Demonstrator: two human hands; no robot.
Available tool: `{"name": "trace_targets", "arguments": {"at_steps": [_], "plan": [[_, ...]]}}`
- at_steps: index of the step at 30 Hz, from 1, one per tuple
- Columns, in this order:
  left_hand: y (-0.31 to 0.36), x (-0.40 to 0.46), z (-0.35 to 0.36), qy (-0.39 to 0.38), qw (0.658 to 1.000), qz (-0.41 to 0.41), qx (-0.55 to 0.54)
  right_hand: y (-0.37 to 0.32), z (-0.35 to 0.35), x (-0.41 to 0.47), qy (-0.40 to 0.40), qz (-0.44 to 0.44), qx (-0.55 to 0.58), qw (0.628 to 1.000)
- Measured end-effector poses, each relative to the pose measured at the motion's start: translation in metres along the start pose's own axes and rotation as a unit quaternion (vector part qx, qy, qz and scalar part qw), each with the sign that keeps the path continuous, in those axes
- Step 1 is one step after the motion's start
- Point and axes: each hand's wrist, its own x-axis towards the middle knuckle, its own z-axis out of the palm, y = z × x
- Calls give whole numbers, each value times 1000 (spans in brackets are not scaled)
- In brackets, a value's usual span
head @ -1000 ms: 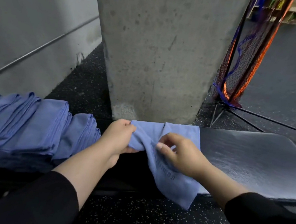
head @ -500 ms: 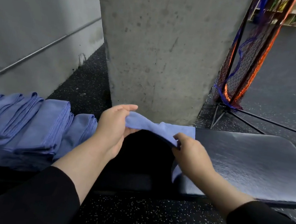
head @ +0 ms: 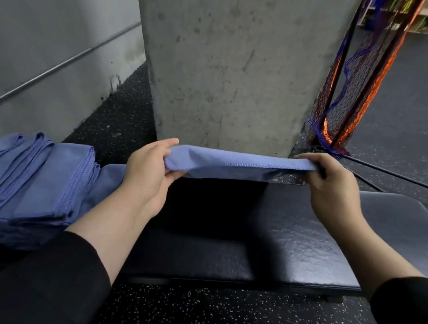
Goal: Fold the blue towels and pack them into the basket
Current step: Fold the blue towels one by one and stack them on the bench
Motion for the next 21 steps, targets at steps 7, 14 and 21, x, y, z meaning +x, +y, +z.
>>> {"name": "trace_targets", "arguments": {"at_steps": [7, 14, 21], "plan": [[-13, 11, -14, -62, 925, 110, 358, 6, -19, -10, -58, -30, -12, 998], [-20, 13, -27, -93, 792, 225, 560, 39, -31, -30, -230, -59, -95, 967], [-48, 3, -39, -281, 606, 276, 691, 71, -31, -62, -390, -145, -172, 893]]}}
